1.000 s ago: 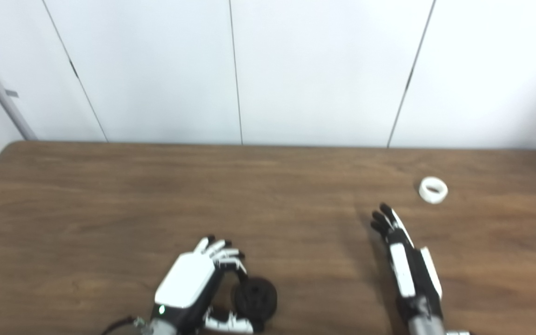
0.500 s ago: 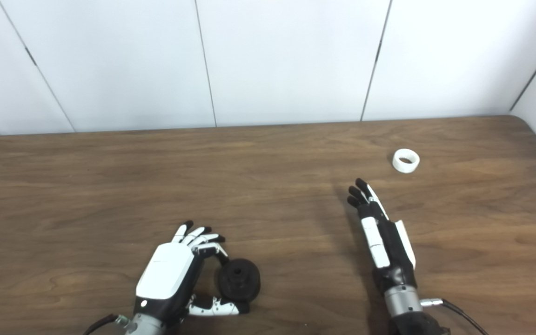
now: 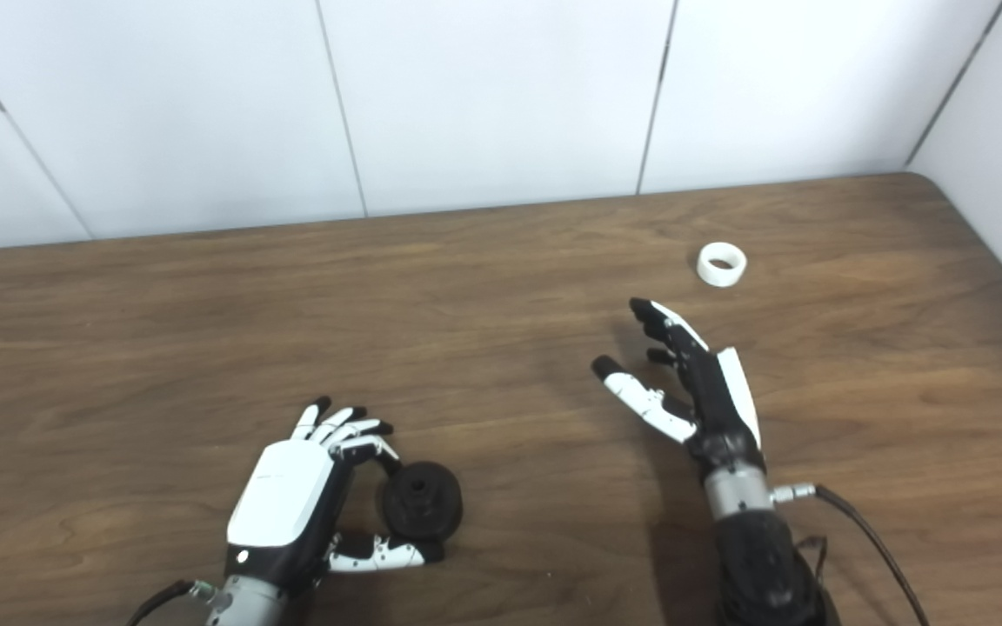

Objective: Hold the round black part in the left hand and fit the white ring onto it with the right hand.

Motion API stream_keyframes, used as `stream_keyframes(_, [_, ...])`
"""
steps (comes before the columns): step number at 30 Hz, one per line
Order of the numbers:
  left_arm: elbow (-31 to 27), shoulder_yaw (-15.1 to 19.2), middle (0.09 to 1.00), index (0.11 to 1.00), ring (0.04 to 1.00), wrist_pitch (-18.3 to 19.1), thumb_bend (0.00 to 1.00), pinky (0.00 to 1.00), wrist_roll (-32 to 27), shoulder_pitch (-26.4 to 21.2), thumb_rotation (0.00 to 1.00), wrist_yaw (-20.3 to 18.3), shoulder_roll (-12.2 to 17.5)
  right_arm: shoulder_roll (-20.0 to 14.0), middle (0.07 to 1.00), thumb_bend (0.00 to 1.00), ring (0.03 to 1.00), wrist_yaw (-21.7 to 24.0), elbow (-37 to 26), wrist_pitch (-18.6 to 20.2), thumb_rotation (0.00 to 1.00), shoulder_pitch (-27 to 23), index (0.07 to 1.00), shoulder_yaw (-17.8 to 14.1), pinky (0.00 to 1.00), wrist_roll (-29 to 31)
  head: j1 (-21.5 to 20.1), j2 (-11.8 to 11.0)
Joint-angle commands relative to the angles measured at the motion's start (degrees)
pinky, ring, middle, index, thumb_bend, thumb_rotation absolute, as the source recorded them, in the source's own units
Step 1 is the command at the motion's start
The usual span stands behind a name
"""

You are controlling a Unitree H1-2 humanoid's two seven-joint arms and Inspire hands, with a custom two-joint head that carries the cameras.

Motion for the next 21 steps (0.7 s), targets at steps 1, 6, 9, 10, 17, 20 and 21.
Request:
stream_keyframes(1, [2.09,-0.33,0.784,0.483,0.881,0.43,0.52,1.00,0.70,1.86,0.05,-2.49,1.76,-1.68,0.875,0.72,0.895,-0.60,-3.39,2.49,0.37,-3.11,0.783,0.30,0.89,-4.83,0.02,0.03])
stream_keyframes(6, [2.32,-0.13,0.775,0.483,0.874,-0.52,0.52,1.00,0.32,1.92,0.05,-1.55,2.00,-5.04,0.883,0.80,0.892,0.60,-3.57,6.53,0.28,-7.12,0.746,0.51,0.88,-10.32,-1.66,-0.15])
stream_keyframes(9, [2.31,0.00,0.772,0.482,0.869,-0.84,0.52,1.00,0.12,2.04,0.05,-1.40,2.06,-7.59,0.896,0.82,0.896,1.32,-2.90,8.49,0.25,-9.83,0.737,1.05,0.85,-13.63,-2.11,-0.27])
stream_keyframes(10, [2.25,0.00,0.772,0.482,0.870,-0.81,0.52,1.00,0.04,2.05,0.05,-1.51,2.08,-8.22,0.903,0.82,0.908,1.52,-2.70,9.02,0.26,-10.47,0.737,1.26,0.85,-14.57,-2.11,-0.27])
stream_keyframes(17, [2.59,0.15,0.775,0.482,0.871,-0.88,0.52,1.00,-0.40,2.45,0.05,-0.72,2.43,-13.38,0.921,0.82,0.937,2.38,2.64,9.85,0.24,-16.54,0.720,0.29,0.90,-14.97,-3.27,-0.73])
stream_keyframes(20, [2.37,0.20,0.774,0.482,0.870,-0.63,0.52,1.00,-0.16,2.47,0.05,-1.06,2.68,-14.94,0.925,0.83,0.941,2.30,4.85,9.71,0.22,-18.22,0.715,0.08,0.91,-14.85,-3.56,-0.80])
stream_keyframes(21, [2.41,0.25,0.773,0.482,0.868,-0.63,0.52,1.00,-0.15,2.47,0.05,-1.03,2.75,-15.39,0.931,0.82,0.947,2.41,5.53,9.67,0.22,-18.70,0.716,-0.08,0.92,-14.57,-3.51,-0.76])
